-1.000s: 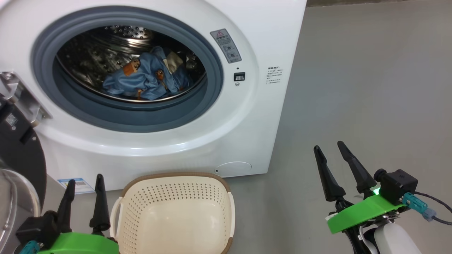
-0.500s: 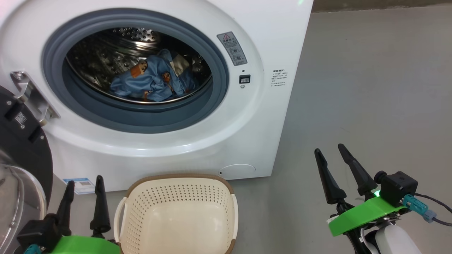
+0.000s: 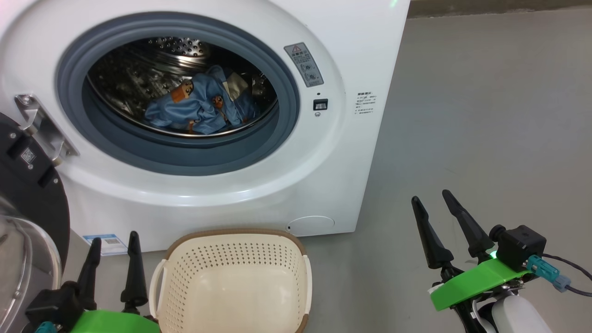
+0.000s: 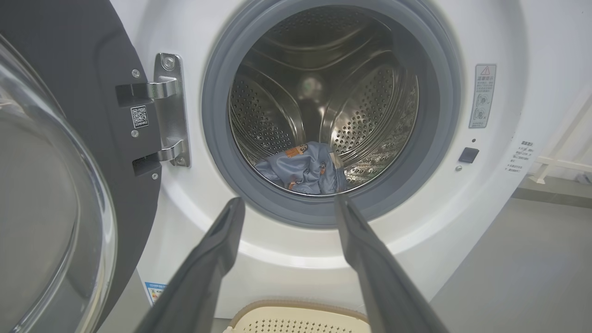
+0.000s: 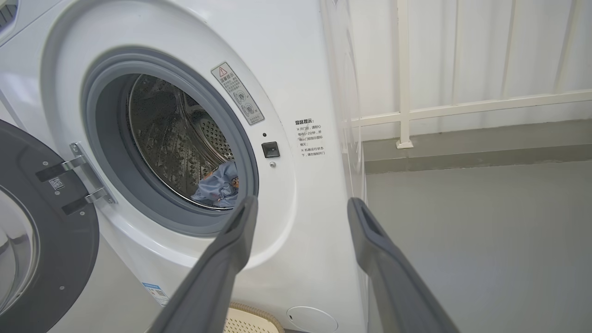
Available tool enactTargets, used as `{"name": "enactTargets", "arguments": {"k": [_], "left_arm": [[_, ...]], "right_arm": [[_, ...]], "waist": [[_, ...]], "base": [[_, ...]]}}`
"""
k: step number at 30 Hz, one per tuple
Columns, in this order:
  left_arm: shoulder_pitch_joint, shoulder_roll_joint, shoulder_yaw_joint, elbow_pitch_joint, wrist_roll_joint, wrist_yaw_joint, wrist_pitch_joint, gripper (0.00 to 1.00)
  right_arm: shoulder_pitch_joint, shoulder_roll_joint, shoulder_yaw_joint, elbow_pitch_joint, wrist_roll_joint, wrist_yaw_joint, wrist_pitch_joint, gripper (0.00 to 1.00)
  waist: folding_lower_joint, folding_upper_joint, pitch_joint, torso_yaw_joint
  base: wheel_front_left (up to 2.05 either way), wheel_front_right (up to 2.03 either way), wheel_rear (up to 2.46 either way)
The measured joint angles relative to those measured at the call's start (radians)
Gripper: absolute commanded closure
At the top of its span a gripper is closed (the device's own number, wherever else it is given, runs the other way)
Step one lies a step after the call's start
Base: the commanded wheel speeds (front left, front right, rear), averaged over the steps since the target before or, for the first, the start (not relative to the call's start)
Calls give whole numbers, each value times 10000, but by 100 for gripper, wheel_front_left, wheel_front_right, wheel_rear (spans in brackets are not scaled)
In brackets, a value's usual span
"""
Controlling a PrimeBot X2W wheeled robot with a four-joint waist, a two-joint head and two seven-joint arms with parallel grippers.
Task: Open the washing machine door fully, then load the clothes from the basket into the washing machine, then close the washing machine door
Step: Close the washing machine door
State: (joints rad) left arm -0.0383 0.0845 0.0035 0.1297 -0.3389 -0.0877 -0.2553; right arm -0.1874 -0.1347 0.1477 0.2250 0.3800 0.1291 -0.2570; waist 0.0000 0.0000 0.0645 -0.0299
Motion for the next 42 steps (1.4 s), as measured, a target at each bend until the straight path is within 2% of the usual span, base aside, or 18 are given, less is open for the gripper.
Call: {"name": "enactTargets", "arguments": {"k": [26,42], "left_arm": [[-1,-291,374,59,115,-291,0,0],[-2,-357,489,12,249,-330,0,0]], "right_arm": [[0,-35,36,107,44,0,0,0],[10,10,19,107,44,0,0,0]], "waist": [[0,0,-107,60],[0,0,-100,63]], "base": [[-2,2,0],[-110,110,0]]}}
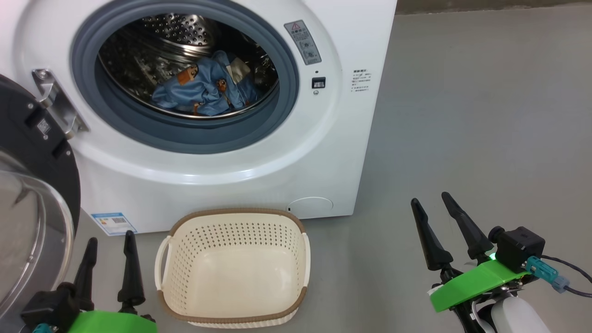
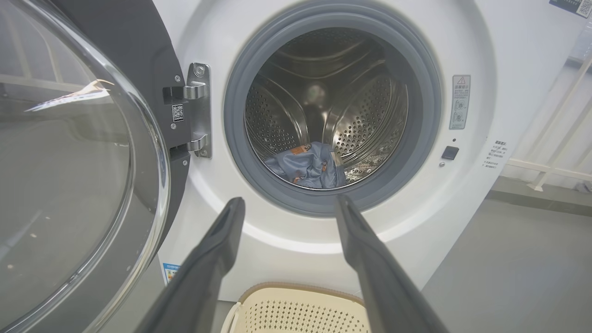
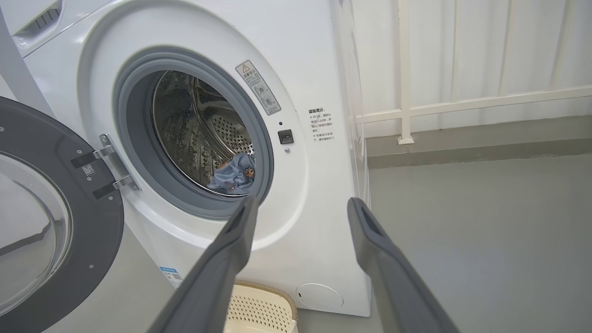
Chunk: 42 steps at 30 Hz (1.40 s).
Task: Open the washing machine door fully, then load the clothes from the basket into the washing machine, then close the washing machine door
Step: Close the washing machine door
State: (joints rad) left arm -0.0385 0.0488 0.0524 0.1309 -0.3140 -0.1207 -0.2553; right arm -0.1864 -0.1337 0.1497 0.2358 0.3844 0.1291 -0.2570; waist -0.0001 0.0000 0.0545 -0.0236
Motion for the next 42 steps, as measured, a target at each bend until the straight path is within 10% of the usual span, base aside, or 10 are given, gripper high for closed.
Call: {"name": "enactTargets", "arguments": {"k": [24,42], "left_arm": [[2,-48,-21,29,29,-36,0,0],[42,-86,-13,328,311,-6,0,0]], "right_arm": [[13,-13,-6,27,48,0,0,0],[80,-12,67,167,61,0,0,0]], "waist": [[1,0,-141,132],[1,0,-400,1753]], "base": [[-8,8,0],[0,0,0]]}}
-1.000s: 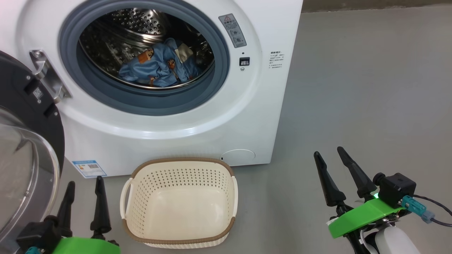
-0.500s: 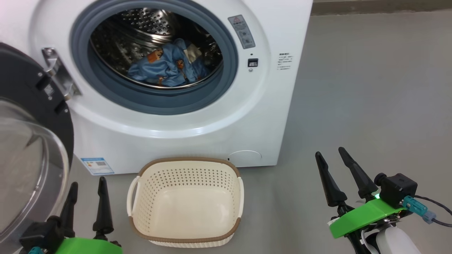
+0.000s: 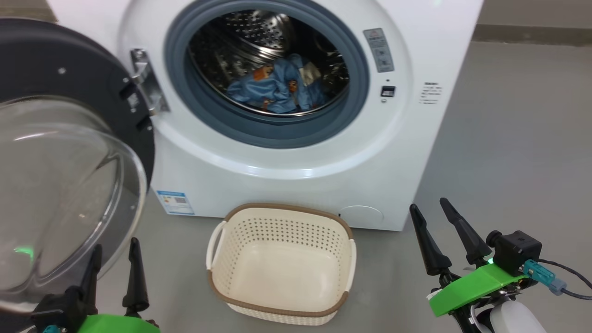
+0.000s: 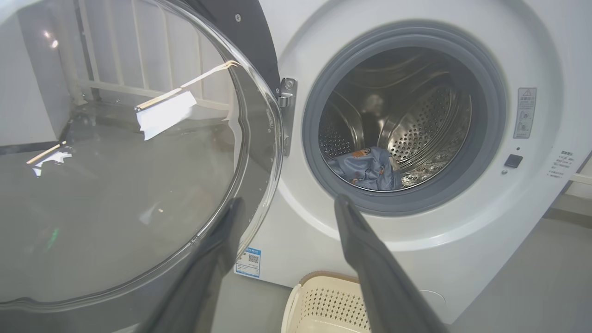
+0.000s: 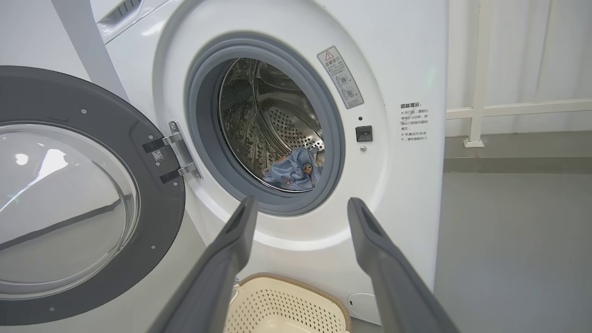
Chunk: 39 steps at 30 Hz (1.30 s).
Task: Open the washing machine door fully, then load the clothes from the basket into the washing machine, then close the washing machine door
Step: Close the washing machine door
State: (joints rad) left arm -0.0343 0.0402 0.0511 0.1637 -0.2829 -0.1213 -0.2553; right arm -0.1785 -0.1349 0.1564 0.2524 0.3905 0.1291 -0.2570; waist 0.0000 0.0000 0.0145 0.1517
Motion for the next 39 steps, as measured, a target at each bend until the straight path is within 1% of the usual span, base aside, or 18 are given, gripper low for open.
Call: {"name": "enactTargets", "arguments": {"k": [5,11,16,17,32,35,39], "left_arm": [[33,-2,6,52,134,111,-2,0],[162,-2,-8,140,326,261,0,0],[162,-2,-46,174,326,291,0,0],[162,-2,-46,174,326,291,0,0],[162,-6,-157,209,328,343,0,0],[190,-6,-63,146,328,391,0,0],[270,-6,46,-27,326,430,0,0]], "right_arm": [[12,0,23,17,272,0,2,0],[63,-8,111,61,278,0,2,0],[164,-15,180,121,337,0,2,0],[164,-15,180,121,337,0,2,0],[162,-33,324,196,341,0,2,0],[144,-31,575,261,355,0,2,0],[16,-63,811,431,437,0,2,0]], "waist": [[0,0,-112,555],[0,0,-216,1197],[0,0,-260,1719],[0,0,-260,1719],[0,0,-259,3324],[0,0,-234,3564],[0,0,-126,3693]], "base": [[0,0,0],[0,0,0],[0,0,0],[0,0,0],[0,0,0],[0,0,0],[0,0,0]]}}
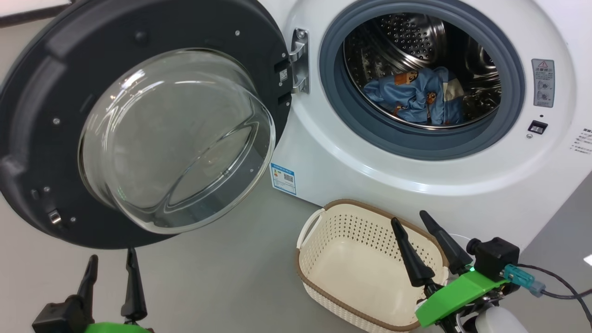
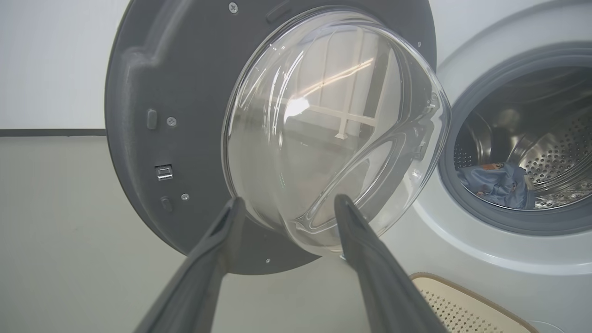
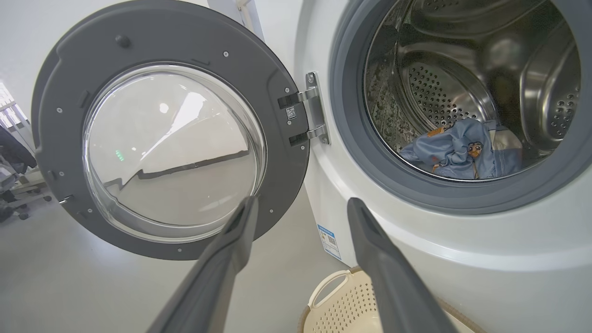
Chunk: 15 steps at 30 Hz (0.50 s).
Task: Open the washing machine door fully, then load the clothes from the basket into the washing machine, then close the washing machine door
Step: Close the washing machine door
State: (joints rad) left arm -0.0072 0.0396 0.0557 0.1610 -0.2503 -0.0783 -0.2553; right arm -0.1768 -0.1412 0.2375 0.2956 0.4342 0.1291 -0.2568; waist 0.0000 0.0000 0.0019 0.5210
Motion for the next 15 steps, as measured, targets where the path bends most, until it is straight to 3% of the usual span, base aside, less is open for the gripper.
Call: {"name": "enactTargets", "arguments": {"k": [15], "left_arm": [[86,-8,19,-146,-17,50,0,0]], "right_arm": [[-245,-142,88,111,86,0,0,0]], "waist": [[0,0,-52,-44]], "base": [[0,0,0]]}}
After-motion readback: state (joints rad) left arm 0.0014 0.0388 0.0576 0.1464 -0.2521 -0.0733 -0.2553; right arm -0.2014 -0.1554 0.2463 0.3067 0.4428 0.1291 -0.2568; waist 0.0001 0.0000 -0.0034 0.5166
